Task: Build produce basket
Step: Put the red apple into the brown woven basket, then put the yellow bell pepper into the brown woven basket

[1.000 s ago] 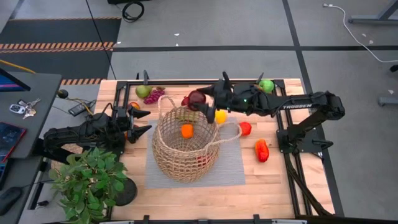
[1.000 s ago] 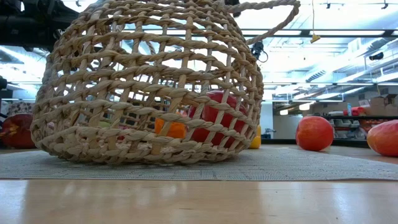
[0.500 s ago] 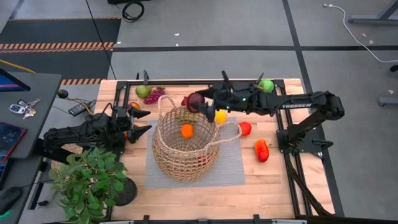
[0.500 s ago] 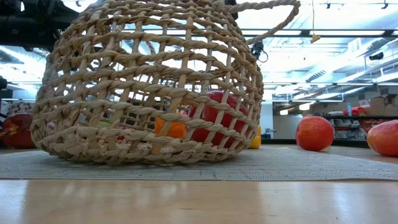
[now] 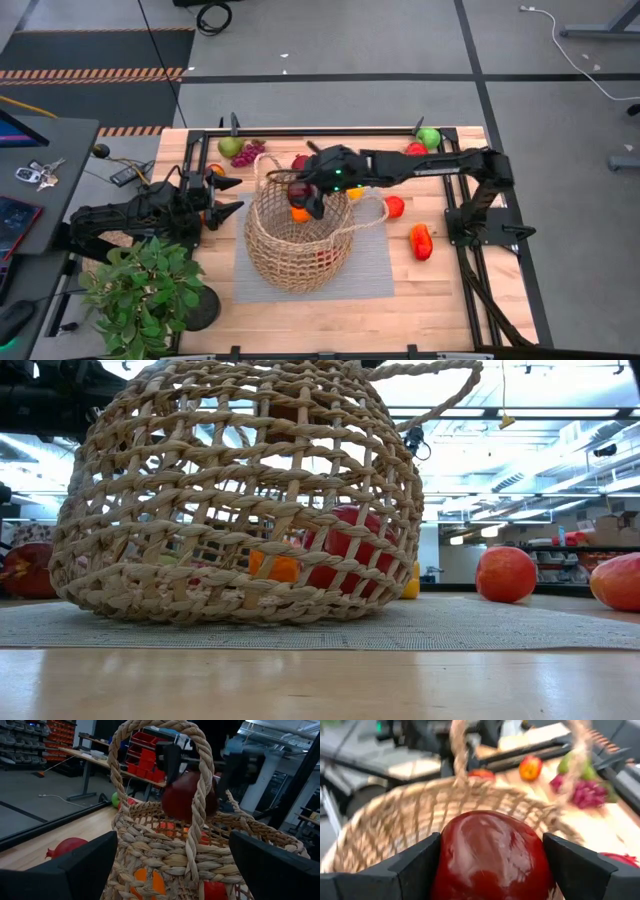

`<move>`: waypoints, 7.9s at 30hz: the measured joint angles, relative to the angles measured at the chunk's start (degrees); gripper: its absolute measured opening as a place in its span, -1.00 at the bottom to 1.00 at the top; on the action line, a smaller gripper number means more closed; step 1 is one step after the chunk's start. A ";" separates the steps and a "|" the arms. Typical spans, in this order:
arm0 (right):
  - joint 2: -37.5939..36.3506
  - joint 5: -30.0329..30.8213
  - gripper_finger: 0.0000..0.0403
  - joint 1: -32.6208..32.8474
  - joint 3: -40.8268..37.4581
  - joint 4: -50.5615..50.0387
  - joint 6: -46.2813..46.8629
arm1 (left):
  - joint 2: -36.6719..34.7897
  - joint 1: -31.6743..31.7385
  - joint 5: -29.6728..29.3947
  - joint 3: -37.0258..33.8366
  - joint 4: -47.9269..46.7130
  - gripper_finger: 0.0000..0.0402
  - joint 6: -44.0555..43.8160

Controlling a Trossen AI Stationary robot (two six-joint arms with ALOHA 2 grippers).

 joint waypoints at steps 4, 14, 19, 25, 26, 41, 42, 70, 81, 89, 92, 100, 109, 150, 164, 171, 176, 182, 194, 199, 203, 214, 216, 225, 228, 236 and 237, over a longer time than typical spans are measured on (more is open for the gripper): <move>4.19 -4.95 0.72 -0.12 4.65 -4.73 -4.62 | -0.02 0.00 0.00 0.00 0.00 0.94 0.01; 9.94 -9.32 0.72 -1.63 5.95 -13.08 -17.12 | -0.02 0.00 -0.02 0.00 0.02 0.94 -0.02; 10.42 -9.73 0.72 -1.27 5.90 -15.52 -23.41 | 0.01 0.01 0.02 0.00 0.00 0.94 -0.02; 10.18 -8.98 0.72 -0.68 5.90 -16.39 -24.57 | -0.02 0.01 -0.02 0.00 0.02 0.94 -0.02; 10.18 -8.07 0.73 -0.66 5.90 -16.69 -24.54 | -0.02 0.00 0.00 0.00 0.00 0.94 -0.02; 8.35 -3.38 0.94 -0.35 9.33 -21.23 -22.38 | -0.02 0.01 0.00 0.00 0.01 0.94 -0.02; 7.71 -3.33 0.95 -0.35 10.23 -22.03 -22.24 | 0.00 0.01 0.00 0.00 0.00 0.94 -0.01; -36.88 7.60 0.94 -18.90 -35.10 0.96 -16.04 | -0.01 0.01 0.00 0.00 0.00 0.94 0.00; -41.93 5.95 0.94 -25.00 -54.90 11.30 -10.99 | -0.02 0.01 0.00 0.00 0.00 0.94 0.01; -37.79 -2.00 0.97 -23.85 -63.89 25.31 -9.93 | -0.02 0.01 0.00 0.00 0.02 0.94 0.01; -35.41 -3.31 0.98 -22.35 -64.50 28.33 -9.99 | -0.02 0.00 -0.02 0.00 0.00 0.94 0.01; -27.42 -1.66 0.98 -18.18 -64.50 38.84 -11.25 | -0.02 0.01 0.00 0.00 0.00 0.94 0.00; -17.38 0.67 0.99 -17.59 -64.44 45.67 -11.79 | 0.01 0.02 -0.02 0.00 0.00 0.94 0.01; -34.30 3.93 0.78 -17.59 -64.47 53.47 -16.47 | 0.00 0.00 -0.02 0.00 0.00 0.94 -0.02; -50.91 -2.91 0.78 -15.69 -64.43 61.50 -9.57 | -0.02 0.00 -0.02 0.00 0.00 0.94 -0.02; -51.03 -11.06 0.78 -13.66 -56.41 53.10 -1.63 | -0.01 0.01 -0.02 0.00 0.00 0.94 0.00; -46.74 -4.22 0.78 -9.80 -46.24 36.53 -7.93 | -0.02 0.00 -0.02 0.00 0.00 0.94 -0.04; -38.75 8.80 0.78 -4.38 -37.42 25.86 -20.93 | 0.00 0.02 -0.02 0.00 0.00 0.94 0.01; -27.05 40.58 0.78 8.41 -28.82 23.66 -55.11 | -0.01 0.01 0.00 0.00 0.00 0.94 0.00; -25.40 49.67 0.78 11.09 -28.66 26.52 -68.75 | -0.01 0.00 -0.02 0.01 0.02 0.94 -0.02; -24.29 53.41 0.78 12.41 -28.60 27.36 -79.09 | 0.01 0.02 -0.02 0.02 0.02 0.94 -0.03; -22.49 54.90 0.78 13.29 -28.63 27.48 -90.58 | 0.01 0.00 0.00 0.02 0.00 0.94 -0.03; -22.43 54.67 0.78 13.29 -28.63 27.45 -90.24 | 0.01 0.00 -0.02 0.02 0.04 0.94 0.01; -22.43 49.77 0.78 11.60 -28.65 29.48 -71.78 | 0.01 0.01 -0.01 0.02 0.00 0.94 -0.01; -22.45 45.95 0.78 10.28 -28.65 29.15 -61.56 | 0.01 0.00 -0.02 0.02 0.00 0.94 0.01; -22.45 20.39 0.79 4.73 -28.65 21.81 -36.64 | 0.01 0.00 -0.01 0.02 0.00 0.94 0.01; -22.45 16.76 0.79 3.89 -28.65 20.96 -33.89 | 0.01 0.00 -0.01 0.02 0.02 0.94 -0.02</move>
